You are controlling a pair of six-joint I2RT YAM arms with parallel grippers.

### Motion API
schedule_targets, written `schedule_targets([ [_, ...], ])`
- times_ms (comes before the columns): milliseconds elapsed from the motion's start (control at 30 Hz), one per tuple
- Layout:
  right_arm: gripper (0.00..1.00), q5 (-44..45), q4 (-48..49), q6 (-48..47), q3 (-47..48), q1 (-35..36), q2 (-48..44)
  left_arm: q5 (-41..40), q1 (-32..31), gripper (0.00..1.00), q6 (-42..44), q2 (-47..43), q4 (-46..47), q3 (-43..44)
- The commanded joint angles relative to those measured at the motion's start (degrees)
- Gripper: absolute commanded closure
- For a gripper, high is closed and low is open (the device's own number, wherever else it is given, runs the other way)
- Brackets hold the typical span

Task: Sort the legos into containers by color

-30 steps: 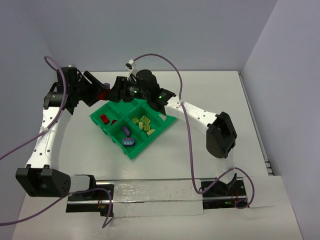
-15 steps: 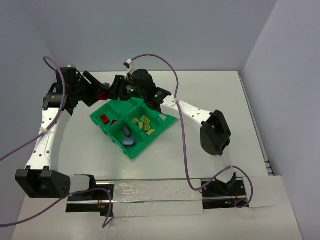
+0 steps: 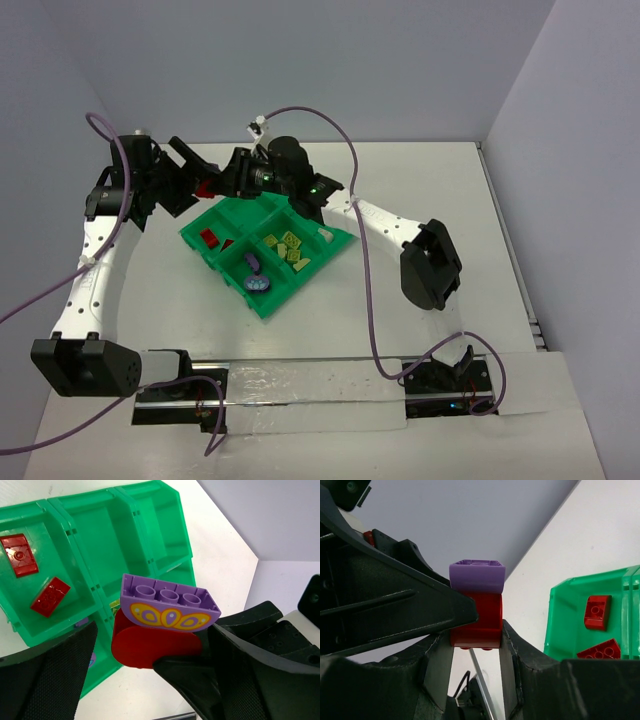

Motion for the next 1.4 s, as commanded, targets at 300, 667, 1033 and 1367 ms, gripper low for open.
schedule_targets([
  [300,1.0,-1.1,3.7,-0.2,-3.4,-1.3,-1.7,-3.8,0.6,0.05,4.2,0.8,-2.5,4.9],
  [667,1.0,-2.2,3.8,-1.8,-4.9,-1.3,-2.9,-3.2,0.7,0.04,6.0,0.7,0.4,3.1],
  [1033,1.0,-10.8,2.5,-6.4,-7.7,-1.4,-6.4,4.2,1.6,0.01,13.0,1.5,3.1,4.2],
  [1367,1.0,-33.4,-13.2,-15.8,-5.7,-5.8,-8.9,8.9,2.3,0.01,20.5,-2.0,2.8,3.6],
])
